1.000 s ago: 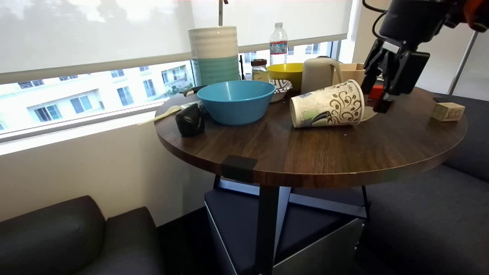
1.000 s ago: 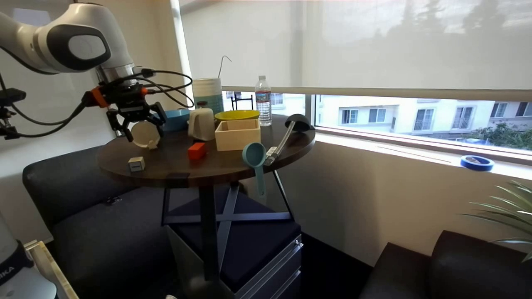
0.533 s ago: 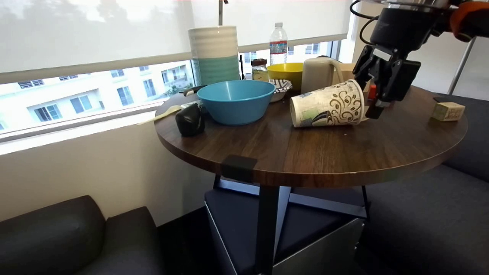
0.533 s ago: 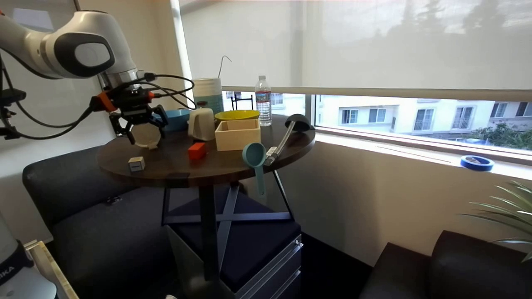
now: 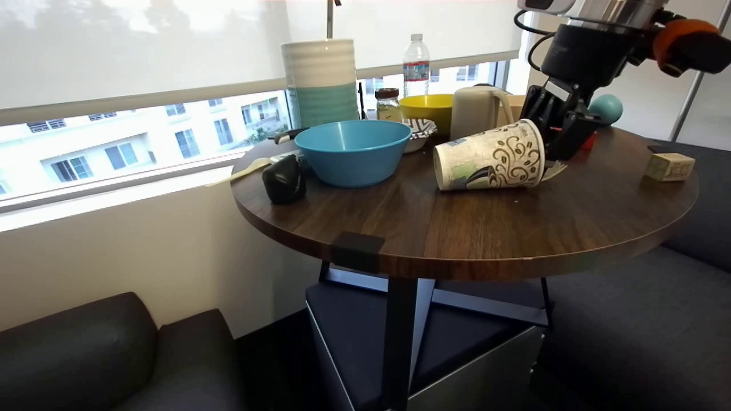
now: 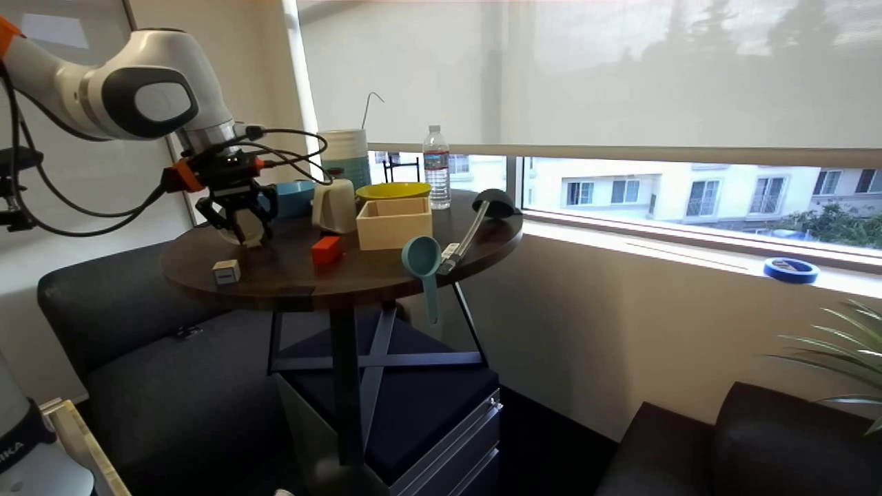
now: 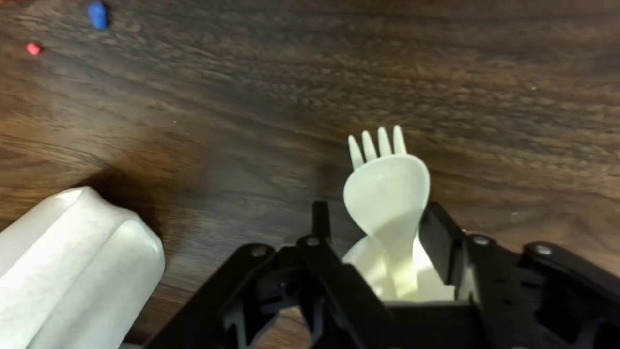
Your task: Remove the spoon and folk from the cup and put them on the table
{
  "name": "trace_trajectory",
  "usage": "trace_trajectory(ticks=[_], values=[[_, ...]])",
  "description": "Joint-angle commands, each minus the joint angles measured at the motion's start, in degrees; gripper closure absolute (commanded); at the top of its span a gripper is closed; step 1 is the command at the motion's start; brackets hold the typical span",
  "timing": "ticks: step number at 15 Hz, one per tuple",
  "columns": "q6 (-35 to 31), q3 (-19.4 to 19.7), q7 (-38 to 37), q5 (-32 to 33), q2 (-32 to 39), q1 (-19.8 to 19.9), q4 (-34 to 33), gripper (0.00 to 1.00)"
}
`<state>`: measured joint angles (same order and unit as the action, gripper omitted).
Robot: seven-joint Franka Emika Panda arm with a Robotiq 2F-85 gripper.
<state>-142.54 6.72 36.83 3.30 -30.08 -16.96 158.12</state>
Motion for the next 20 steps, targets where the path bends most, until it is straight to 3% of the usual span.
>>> trace_trajectory(ticks=[1,3,4,6,7,9,13,15,17,19,20], values=[[-1.14,-0.59,1.46,-0.28,0.51,1.21,-0.08,0.42],[-0.87,-0.67,1.45,-0.16,0.31,1.49,-0.08,0.37],[-0.8,-0.72,1.41,-0.14,0.25,1.57,-0.08,0.4],[-0.79,-0.75,1.37,-0.24,0.2,1.61,-0.1,0.55],[-0.82,-0.77,1.36,-0.24,0.2,1.67,-0.1,0.69],[-0.8,-0.81,1.37,-0.23,0.13,1.73,-0.12,0.76],[-0.69,-0.84,1.43,-0.21,0.01,1.7,-0.34,0.45],[-0.58,-0.88,1.47,-0.15,-0.06,1.71,-0.34,0.35],[-0.5,-0.93,1.57,-0.05,-0.2,1.77,-0.34,0.33],[-0.39,-1.0,1.72,0.09,-0.3,1.85,-0.34,0.61],[-0.33,-1.06,1.78,0.17,-0.36,1.92,-0.34,0.67]])
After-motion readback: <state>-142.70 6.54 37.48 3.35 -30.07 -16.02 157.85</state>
